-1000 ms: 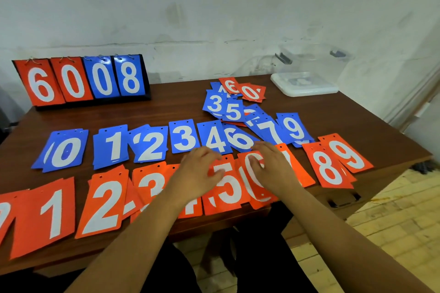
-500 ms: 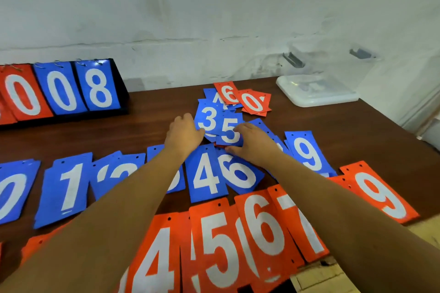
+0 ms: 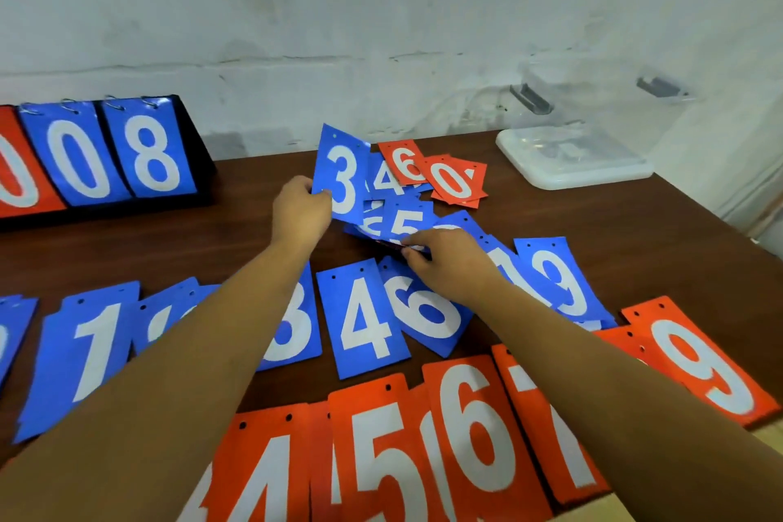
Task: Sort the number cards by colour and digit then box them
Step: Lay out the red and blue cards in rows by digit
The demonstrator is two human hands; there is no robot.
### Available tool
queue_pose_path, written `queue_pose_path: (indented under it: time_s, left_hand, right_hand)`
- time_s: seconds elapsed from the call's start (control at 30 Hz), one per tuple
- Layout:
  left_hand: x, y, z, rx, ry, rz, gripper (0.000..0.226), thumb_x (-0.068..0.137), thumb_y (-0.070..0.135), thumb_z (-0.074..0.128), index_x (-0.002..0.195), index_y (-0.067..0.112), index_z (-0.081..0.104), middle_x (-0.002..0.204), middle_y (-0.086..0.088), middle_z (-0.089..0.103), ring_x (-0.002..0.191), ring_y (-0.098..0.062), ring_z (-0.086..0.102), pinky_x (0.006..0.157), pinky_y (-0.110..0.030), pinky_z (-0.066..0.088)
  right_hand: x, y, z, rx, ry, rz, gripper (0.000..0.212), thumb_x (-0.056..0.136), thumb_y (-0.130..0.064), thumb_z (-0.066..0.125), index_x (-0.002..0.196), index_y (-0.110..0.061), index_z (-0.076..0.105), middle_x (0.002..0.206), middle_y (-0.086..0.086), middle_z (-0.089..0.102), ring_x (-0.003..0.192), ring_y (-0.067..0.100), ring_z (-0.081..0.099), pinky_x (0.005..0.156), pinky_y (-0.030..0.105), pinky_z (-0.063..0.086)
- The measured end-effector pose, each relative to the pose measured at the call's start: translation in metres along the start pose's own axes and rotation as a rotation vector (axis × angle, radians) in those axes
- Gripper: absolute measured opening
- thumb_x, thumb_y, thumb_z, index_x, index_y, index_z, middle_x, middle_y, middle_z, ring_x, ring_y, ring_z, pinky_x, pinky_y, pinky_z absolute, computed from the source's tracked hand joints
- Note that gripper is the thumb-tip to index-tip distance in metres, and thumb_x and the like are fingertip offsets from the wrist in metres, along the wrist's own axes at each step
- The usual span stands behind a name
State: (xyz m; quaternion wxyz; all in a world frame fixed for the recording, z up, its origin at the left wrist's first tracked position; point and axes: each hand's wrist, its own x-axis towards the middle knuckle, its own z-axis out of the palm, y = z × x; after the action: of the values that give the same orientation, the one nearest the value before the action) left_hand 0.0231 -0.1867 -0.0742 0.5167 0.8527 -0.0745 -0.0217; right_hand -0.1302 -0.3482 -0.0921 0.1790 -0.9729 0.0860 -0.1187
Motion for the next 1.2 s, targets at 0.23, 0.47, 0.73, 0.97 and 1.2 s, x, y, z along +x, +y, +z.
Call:
queue_pose_path:
  time_s: [0.23,0.47,0.73,0.97,1.2]
  left_hand:
    - [-0.045,0.001,-0.044,-0.38,-0.139,-0.153,0.012,0.094,0.007,0.059,0.089,0.018,0.056,0.097,-0.002,0.066,0.079,-0.017,0.07,0.049,-0.026,0.056]
    - [-0.098,-0.004,-0.079,-0.743,-0.315,-0.306,0.016,0.097,-0.001,0.05,0.109,0.004,0.057,0.11,-0.014,0.07,0.086,-0.03,0.075,0.065,-0.039,0.061]
    - [-0.148,-0.025,-0.092,-0.74,-0.433,-0.135,0.023,0.096,0.008,0.06,0.119,0.013,0.061,0.111,-0.01,0.074,0.099,-0.031,0.072,0.077,-0.045,0.06]
    - [-0.153,-0.045,-0.118,-0.583,-0.103,-0.148,0.019,0.091,0.013,0.068,0.099,0.03,0.064,0.095,0.008,0.075,0.082,-0.011,0.074,0.057,-0.028,0.057]
    - [-0.159,-0.048,-0.122,-0.539,-0.124,-0.144,0.017,0.09,0.016,0.07,0.097,0.03,0.064,0.091,0.009,0.074,0.077,-0.008,0.073,0.056,-0.029,0.058]
  right_hand:
    - [-0.006,-0.021,-0.02,0.158,0.382,0.137,0.032,0.101,-0.028,0.05,0.123,-0.011,0.065,0.126,0.005,0.061,0.115,0.02,0.056,0.096,0.03,0.047]
    - [-0.049,-0.077,-0.029,0.287,0.385,-0.093,0.033,0.101,-0.022,0.049,0.133,-0.028,0.058,0.145,-0.002,0.043,0.107,-0.008,0.052,0.079,0.006,0.042]
    - [-0.111,-0.102,-0.008,0.356,-0.024,-0.134,0.038,0.093,-0.034,0.061,0.131,-0.035,0.058,0.152,-0.014,0.03,0.138,0.005,0.03,0.104,0.02,0.035]
    - [-0.112,-0.09,-0.011,0.324,0.256,0.145,0.023,0.096,-0.019,0.056,0.118,-0.022,0.06,0.128,-0.007,0.051,0.114,0.009,0.054,0.089,0.021,0.045]
    - [-0.09,-0.036,-0.015,-0.051,-0.04,0.252,0.044,0.099,-0.027,0.048,0.143,-0.024,0.045,0.156,0.003,0.033,0.142,0.023,0.032,0.111,0.04,0.037]
